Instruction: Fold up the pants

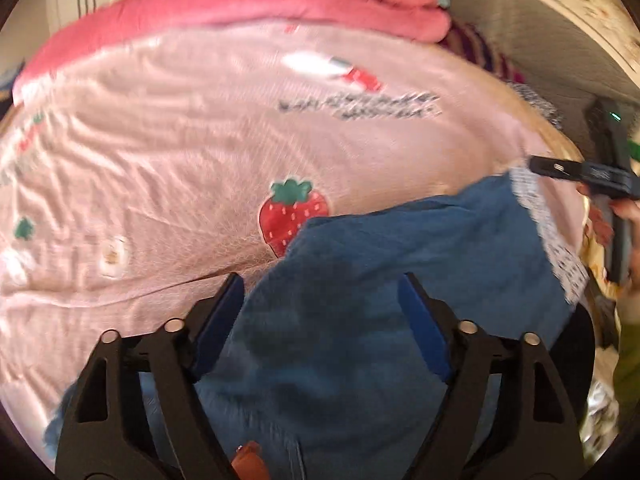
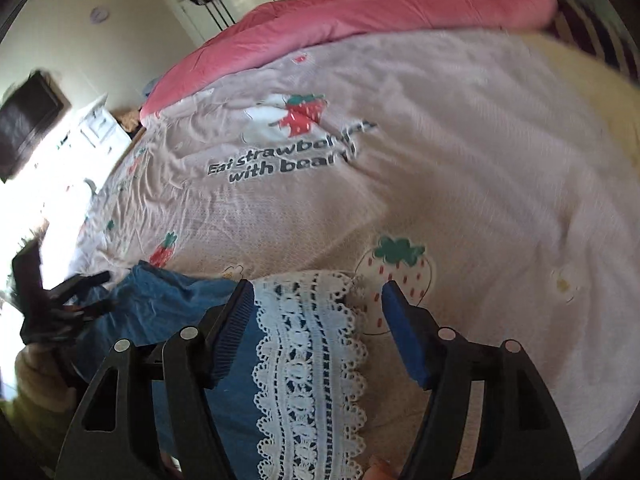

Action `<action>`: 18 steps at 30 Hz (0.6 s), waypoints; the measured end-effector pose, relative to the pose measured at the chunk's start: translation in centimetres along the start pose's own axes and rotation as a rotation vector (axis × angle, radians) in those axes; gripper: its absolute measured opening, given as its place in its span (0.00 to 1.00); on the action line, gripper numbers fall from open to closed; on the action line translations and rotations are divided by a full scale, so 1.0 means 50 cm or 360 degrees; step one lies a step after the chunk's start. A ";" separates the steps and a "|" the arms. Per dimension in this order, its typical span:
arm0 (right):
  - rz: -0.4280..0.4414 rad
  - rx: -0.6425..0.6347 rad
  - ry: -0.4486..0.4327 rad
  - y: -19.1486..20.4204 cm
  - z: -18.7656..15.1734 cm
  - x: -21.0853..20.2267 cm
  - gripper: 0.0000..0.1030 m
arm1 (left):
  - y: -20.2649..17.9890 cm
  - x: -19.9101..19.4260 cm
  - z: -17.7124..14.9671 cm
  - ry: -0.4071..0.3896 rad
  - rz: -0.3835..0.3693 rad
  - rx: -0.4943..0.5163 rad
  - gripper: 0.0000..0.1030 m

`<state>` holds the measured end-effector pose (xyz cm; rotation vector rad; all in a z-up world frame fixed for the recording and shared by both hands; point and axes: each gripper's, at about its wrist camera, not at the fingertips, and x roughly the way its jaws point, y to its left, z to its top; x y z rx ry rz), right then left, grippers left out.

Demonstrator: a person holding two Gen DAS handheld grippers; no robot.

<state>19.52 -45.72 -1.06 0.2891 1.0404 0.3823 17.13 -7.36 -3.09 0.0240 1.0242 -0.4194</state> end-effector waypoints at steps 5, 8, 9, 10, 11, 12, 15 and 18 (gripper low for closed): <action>0.0081 0.0065 0.0012 0.008 0.000 0.036 0.15 | 0.014 0.044 0.007 0.0017 -0.0026 -0.0126 0.18; 0.0007 0.0022 -0.0100 0.006 -0.003 0.001 0.13 | 0.017 0.060 0.008 0.0013 0.0002 -0.0119 0.16; -0.0042 0.0014 -0.0119 0.000 -0.004 -0.004 0.11 | 0.019 0.064 0.009 0.0016 0.0006 -0.0122 0.16; -0.0115 -0.0009 -0.0115 -0.007 -0.006 0.002 0.11 | 0.020 0.067 0.010 0.0008 0.0001 -0.0123 0.16; -0.0114 0.0000 -0.0104 -0.012 -0.010 0.012 0.11 | 0.018 0.069 0.013 0.0007 0.0009 -0.0116 0.16; -0.0108 0.0009 -0.0085 -0.015 -0.015 0.027 0.11 | 0.014 0.072 0.015 0.0008 0.0025 -0.0107 0.16; -0.0169 -0.0056 -0.0090 -0.009 -0.028 0.044 0.14 | 0.016 0.076 0.017 0.0001 0.0045 -0.0098 0.19; -0.0187 -0.0045 -0.0161 -0.010 -0.029 0.009 0.36 | 0.020 0.075 0.022 -0.0025 0.0060 -0.0100 0.28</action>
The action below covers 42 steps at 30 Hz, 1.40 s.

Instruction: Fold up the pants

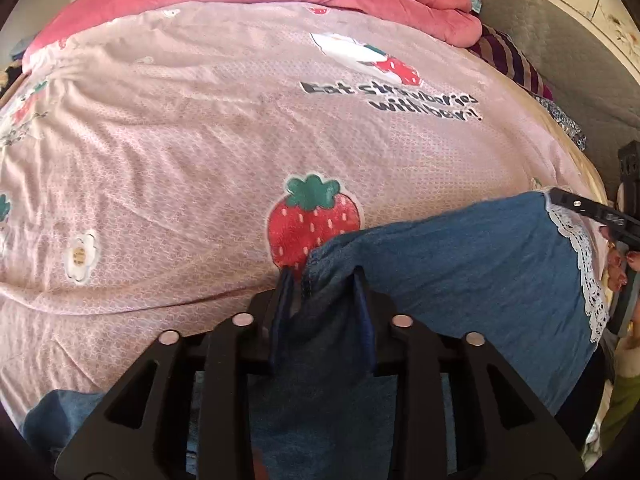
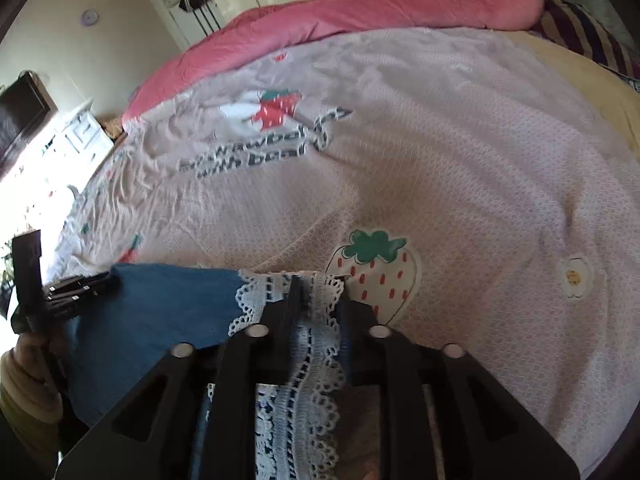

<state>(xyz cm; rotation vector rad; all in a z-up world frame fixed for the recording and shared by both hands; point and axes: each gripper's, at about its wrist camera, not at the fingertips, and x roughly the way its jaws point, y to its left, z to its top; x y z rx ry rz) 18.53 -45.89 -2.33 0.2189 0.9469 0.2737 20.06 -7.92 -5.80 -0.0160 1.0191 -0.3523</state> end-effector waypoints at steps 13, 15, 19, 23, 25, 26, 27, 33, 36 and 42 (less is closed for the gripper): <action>0.0058 -0.0430 -0.0159 0.164 -0.142 -0.158 0.67 | -0.019 -0.222 -0.108 -0.0351 0.0296 0.0098 0.69; 0.0036 -0.0503 -0.0124 0.194 -0.169 -0.150 0.69 | -0.017 -0.247 -0.153 -0.0349 0.0392 0.0086 0.74; -0.0028 -0.0608 -0.0042 0.242 -0.205 -0.125 0.73 | -0.011 -0.277 -0.210 -0.0320 0.0450 0.0048 0.78; -0.0075 -0.0614 -0.0023 0.268 -0.213 -0.116 0.77 | -0.019 -0.306 -0.247 -0.0310 0.0403 0.0064 0.85; -0.0099 -0.0619 -0.0023 0.277 -0.215 -0.114 0.78 | -0.029 -0.315 -0.257 -0.0320 0.0401 0.0084 0.87; -0.0100 -0.0615 -0.0023 0.280 -0.216 -0.115 0.79 | -0.034 -0.319 -0.262 -0.0326 0.0396 0.0092 0.87; -0.0102 -0.0613 -0.0029 0.286 -0.217 -0.116 0.80 | -0.037 -0.320 -0.264 -0.0331 0.0392 0.0093 0.88; -0.0131 -0.0580 0.0030 0.275 -0.243 -0.099 0.84 | -0.006 -0.275 -0.277 -0.0189 0.0479 0.0022 0.89; -0.0170 -0.0522 0.0092 0.245 -0.256 -0.094 0.84 | 0.066 -0.244 -0.298 -0.0075 0.0513 -0.0119 0.89; -0.0132 -0.0388 0.0133 0.187 -0.276 -0.112 0.85 | 0.095 -0.240 -0.304 -0.0089 0.0406 -0.0133 0.89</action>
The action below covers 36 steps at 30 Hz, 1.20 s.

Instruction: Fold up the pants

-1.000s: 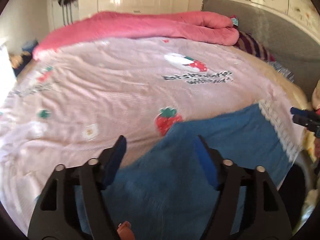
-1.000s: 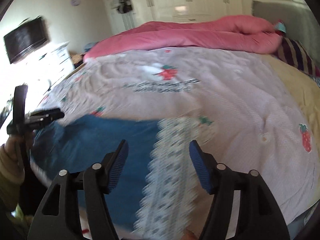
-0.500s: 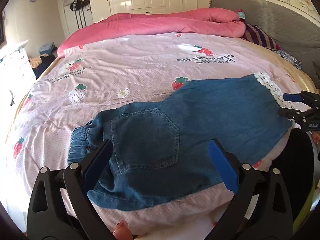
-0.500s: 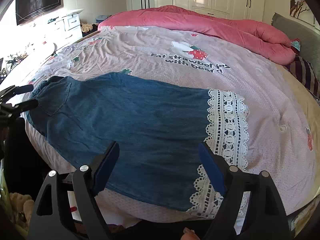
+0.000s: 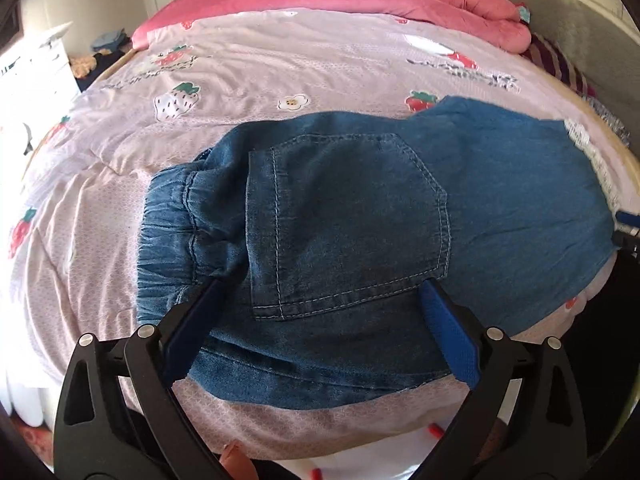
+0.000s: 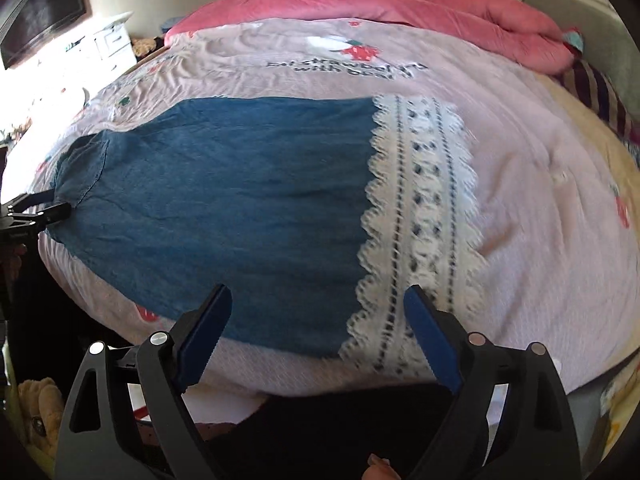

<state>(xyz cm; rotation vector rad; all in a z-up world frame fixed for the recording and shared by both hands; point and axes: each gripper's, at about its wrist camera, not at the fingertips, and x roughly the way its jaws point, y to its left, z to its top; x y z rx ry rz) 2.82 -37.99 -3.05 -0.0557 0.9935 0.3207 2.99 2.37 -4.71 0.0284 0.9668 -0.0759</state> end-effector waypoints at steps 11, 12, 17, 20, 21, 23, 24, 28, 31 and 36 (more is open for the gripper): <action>-0.0049 -0.0047 0.0087 0.026 -0.023 0.037 0.96 | 0.016 -0.003 -0.006 -0.0041 -0.0024 0.0023 0.81; -0.0013 -0.0015 0.0080 0.021 -0.021 0.030 0.96 | 0.017 -0.003 -0.006 -0.0045 -0.0029 0.0019 0.81; 0.0234 0.0233 -0.0026 -0.031 -0.016 -0.022 0.95 | 0.003 -0.026 -0.002 -0.0088 -0.0036 0.0032 0.86; 0.0256 0.0291 -0.0088 -0.050 -0.010 -0.054 0.95 | -0.016 -0.055 0.007 -0.0126 -0.0063 0.0056 0.88; 0.0243 0.0300 -0.0118 -0.056 -0.008 -0.067 0.95 | -0.021 -0.065 0.011 -0.0143 -0.0081 0.0059 0.89; 0.0216 0.0321 -0.0154 -0.068 -0.006 -0.084 0.95 | -0.040 -0.091 0.021 -0.0183 -0.0125 0.0074 0.90; 0.0207 0.0337 -0.0172 -0.076 -0.006 -0.093 0.95 | -0.052 -0.102 0.025 -0.0204 -0.0140 0.0092 0.91; 0.0174 0.0429 -0.0236 -0.119 0.000 -0.119 0.95 | -0.102 -0.132 0.041 -0.0251 -0.0214 0.0160 0.91; 0.0169 0.0483 -0.0257 -0.148 0.005 -0.126 0.95 | -0.148 -0.144 0.055 -0.0281 -0.0267 0.0218 0.91; 0.0183 0.0482 -0.0278 -0.171 0.024 -0.128 0.95 | -0.227 -0.146 0.080 -0.0312 -0.0341 0.0288 0.91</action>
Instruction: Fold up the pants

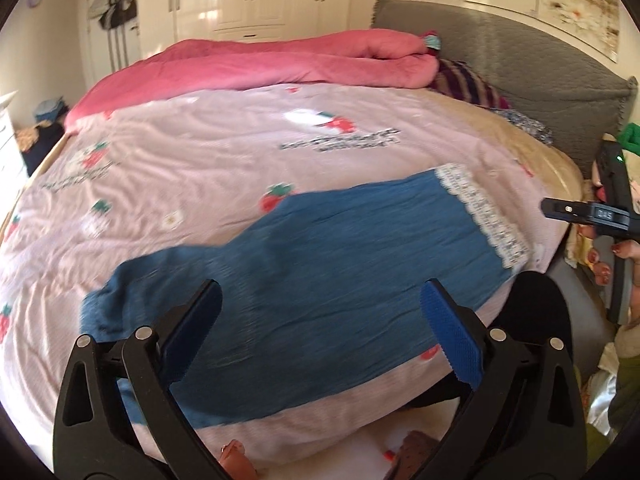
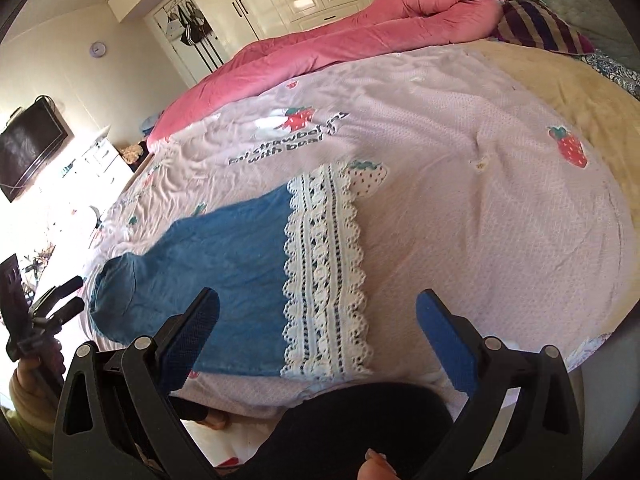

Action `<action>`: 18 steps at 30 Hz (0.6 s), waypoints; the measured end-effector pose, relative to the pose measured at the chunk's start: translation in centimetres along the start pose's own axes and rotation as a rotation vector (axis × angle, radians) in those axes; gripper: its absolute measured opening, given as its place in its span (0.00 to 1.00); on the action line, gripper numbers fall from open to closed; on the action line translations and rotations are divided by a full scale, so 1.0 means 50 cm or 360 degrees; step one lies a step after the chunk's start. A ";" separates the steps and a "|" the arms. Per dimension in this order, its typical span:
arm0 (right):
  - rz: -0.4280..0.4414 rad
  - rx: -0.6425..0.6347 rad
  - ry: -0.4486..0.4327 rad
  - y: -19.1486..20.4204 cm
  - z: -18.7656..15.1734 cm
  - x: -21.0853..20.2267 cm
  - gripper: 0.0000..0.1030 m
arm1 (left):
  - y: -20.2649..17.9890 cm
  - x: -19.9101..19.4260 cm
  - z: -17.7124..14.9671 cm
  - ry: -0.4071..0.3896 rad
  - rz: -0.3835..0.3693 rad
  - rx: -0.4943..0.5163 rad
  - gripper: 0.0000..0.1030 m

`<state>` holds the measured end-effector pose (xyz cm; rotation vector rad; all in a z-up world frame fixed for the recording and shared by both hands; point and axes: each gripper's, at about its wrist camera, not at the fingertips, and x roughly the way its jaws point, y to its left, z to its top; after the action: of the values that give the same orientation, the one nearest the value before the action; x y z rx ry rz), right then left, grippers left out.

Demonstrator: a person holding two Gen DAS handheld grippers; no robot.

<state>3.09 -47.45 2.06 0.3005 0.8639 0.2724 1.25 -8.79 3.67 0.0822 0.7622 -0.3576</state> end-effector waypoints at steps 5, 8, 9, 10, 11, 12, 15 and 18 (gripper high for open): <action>0.0027 -0.0056 0.0017 -0.003 0.039 0.025 0.95 | -0.073 0.038 0.028 -0.0007 -0.0061 0.0049 0.91; 0.0060 -0.0087 0.0052 -0.006 0.067 0.053 0.95 | -0.112 0.065 0.037 -0.0002 -0.0119 0.0065 0.91; 0.0066 -0.0094 0.0061 -0.008 0.073 0.061 0.95 | -0.132 0.080 0.041 0.0011 -0.0135 0.0084 0.91; 0.0078 -0.0101 0.0077 -0.011 0.082 0.075 0.95 | -0.150 0.093 0.044 0.0026 -0.0154 0.0106 0.91; 0.0088 -0.0101 0.0092 -0.013 0.088 0.086 0.95 | -0.163 0.102 0.045 0.0034 -0.0165 0.0123 0.91; 0.0099 -0.0100 0.0115 -0.017 0.098 0.104 0.95 | -0.176 0.113 0.046 0.0044 -0.0170 0.0142 0.91; 0.0129 -0.0104 0.0158 -0.022 0.116 0.145 0.95 | -0.222 0.148 0.050 0.0082 -0.0225 0.0195 0.91; 0.0168 -0.0092 0.0201 -0.028 0.133 0.184 0.95 | -0.259 0.170 0.046 0.0107 -0.0258 0.0243 0.91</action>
<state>14.12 -46.45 -0.84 0.2777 0.9644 0.4171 3.97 -23.81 0.19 0.1774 0.8093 -0.5697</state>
